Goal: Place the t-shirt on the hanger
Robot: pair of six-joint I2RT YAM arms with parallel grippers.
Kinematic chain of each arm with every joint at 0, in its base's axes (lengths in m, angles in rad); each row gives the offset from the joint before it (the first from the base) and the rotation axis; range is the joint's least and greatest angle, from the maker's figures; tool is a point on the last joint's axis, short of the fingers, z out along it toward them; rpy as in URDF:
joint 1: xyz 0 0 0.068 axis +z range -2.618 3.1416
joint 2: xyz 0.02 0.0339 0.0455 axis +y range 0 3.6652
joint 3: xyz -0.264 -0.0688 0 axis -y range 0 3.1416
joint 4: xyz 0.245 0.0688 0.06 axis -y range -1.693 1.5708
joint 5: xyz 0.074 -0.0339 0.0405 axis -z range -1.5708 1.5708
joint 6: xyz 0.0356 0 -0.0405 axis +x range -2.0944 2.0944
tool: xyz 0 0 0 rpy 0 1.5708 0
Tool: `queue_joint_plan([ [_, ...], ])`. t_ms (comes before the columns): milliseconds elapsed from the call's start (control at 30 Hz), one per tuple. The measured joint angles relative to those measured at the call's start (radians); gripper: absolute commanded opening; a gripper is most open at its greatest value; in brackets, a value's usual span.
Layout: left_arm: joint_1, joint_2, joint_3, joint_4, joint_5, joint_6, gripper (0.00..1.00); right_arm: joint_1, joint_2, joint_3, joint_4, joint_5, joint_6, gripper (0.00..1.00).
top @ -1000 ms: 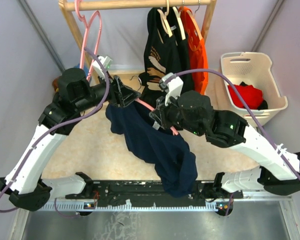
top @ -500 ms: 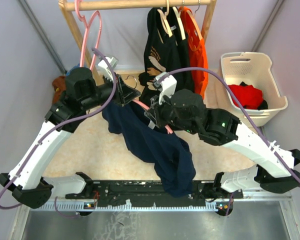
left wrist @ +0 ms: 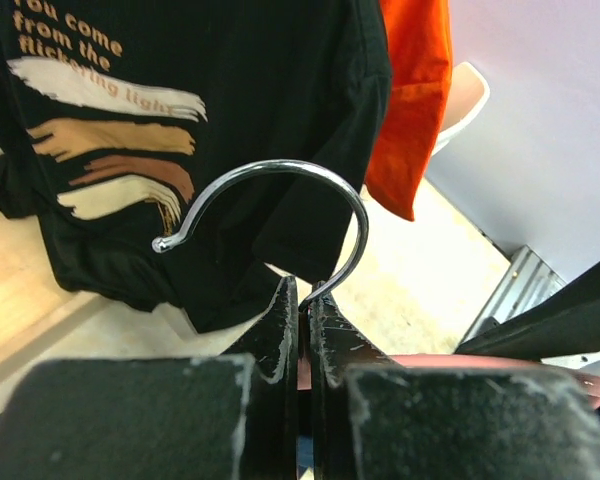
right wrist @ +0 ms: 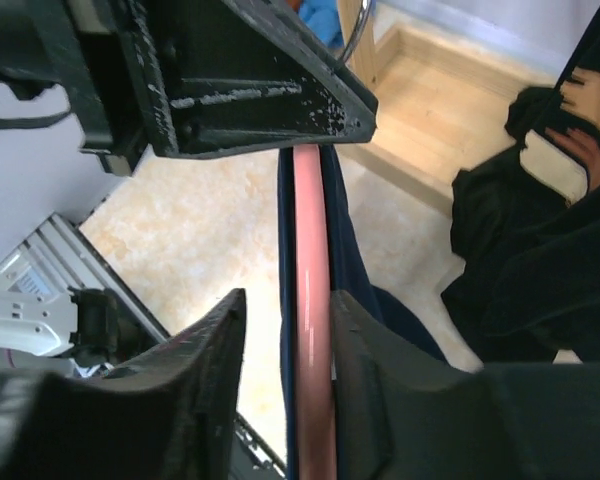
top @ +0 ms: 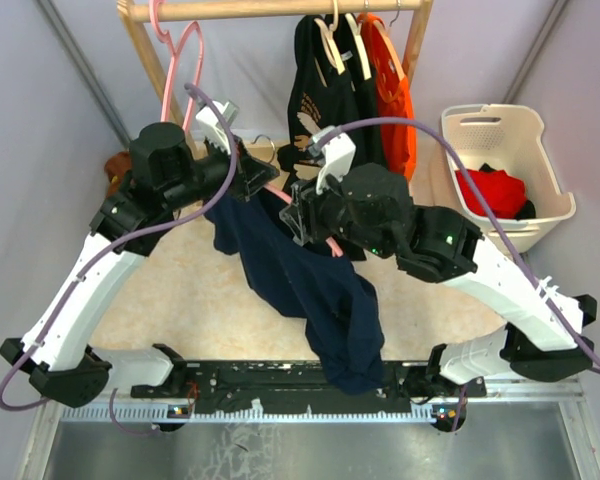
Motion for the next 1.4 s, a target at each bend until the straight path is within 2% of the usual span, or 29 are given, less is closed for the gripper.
queue_joint_plan([
  [133,-0.002,0.024,0.068,-0.024,-0.024,0.047,0.00,0.000,0.004,0.080,-0.023,0.002,0.008,0.62],
  [233,-0.002,0.041,0.128,-0.043,-0.050,0.084,0.00,0.000,0.001,0.138,-0.058,0.017,0.016,0.68],
  [433,-0.002,0.074,0.259,-0.072,-0.105,0.161,0.00,0.000,-0.031,0.190,-0.174,0.062,0.047,0.65],
  [700,-0.002,0.193,0.602,-0.138,-0.166,0.247,0.00,0.000,-0.152,0.187,-0.308,0.088,0.114,0.64],
  [800,-0.002,0.205,0.671,-0.134,-0.177,0.262,0.00,0.000,-0.198,0.188,-0.322,0.106,0.129,0.64],
  [967,-0.002,0.193,0.692,-0.082,-0.184,0.274,0.00,0.000,-0.238,0.224,-0.338,0.147,0.131,0.64],
  [1133,-0.002,0.187,0.698,-0.030,-0.182,0.279,0.00,0.000,-0.261,0.232,-0.340,0.210,0.130,0.58],
  [1400,-0.002,0.162,0.697,0.014,-0.169,0.252,0.00,0.000,-0.255,0.138,-0.329,0.250,0.128,0.56],
])
